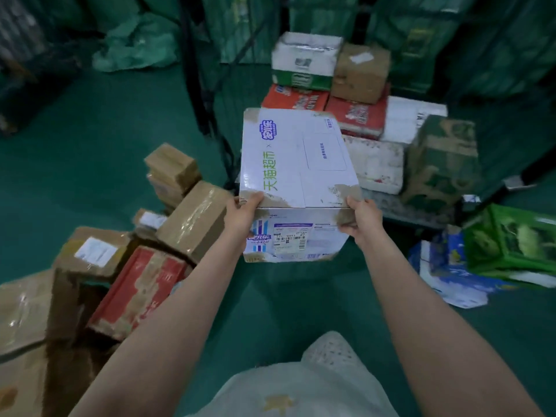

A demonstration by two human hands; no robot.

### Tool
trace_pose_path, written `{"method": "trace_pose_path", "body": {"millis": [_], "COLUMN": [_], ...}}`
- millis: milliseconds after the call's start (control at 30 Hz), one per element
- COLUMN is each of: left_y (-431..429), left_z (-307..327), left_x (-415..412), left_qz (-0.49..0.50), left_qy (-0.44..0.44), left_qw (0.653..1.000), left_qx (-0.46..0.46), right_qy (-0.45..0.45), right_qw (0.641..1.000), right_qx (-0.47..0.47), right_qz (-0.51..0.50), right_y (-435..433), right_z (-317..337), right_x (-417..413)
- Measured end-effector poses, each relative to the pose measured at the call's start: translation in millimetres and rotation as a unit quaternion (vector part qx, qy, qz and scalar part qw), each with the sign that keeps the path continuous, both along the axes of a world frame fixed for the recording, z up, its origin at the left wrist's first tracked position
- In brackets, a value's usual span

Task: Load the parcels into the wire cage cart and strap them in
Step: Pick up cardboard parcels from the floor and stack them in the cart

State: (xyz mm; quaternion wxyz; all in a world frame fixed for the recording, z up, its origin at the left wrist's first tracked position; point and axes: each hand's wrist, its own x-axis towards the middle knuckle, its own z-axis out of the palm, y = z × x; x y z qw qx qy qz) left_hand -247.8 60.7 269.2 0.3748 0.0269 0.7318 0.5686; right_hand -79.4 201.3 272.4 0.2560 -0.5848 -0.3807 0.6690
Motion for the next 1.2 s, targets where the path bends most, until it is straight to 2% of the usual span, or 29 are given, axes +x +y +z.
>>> {"method": "trace_pose_path", "body": {"millis": [233, 633, 1200], "left_y": [134, 356, 653], "left_z": [-16, -18, -23], "left_x": [17, 62, -43], "left_qz": [-0.078, -0.143, -0.207], "left_qy": [-0.020, -0.031, -0.013], "left_qw": [0.997, 0.989, 0.978], "left_qx": [0.000, 0.011, -0.011], "right_qy": [-0.020, -0.049, -0.052], "right_qw": [0.997, 0.990, 0.979], "right_qx": [0.014, 0.031, 0.007], "right_qz": [-0.075, -0.126, -0.199], "right_y": [103, 309, 569], "right_z": [-3, 9, -12], "right_x": [39, 90, -1]}}
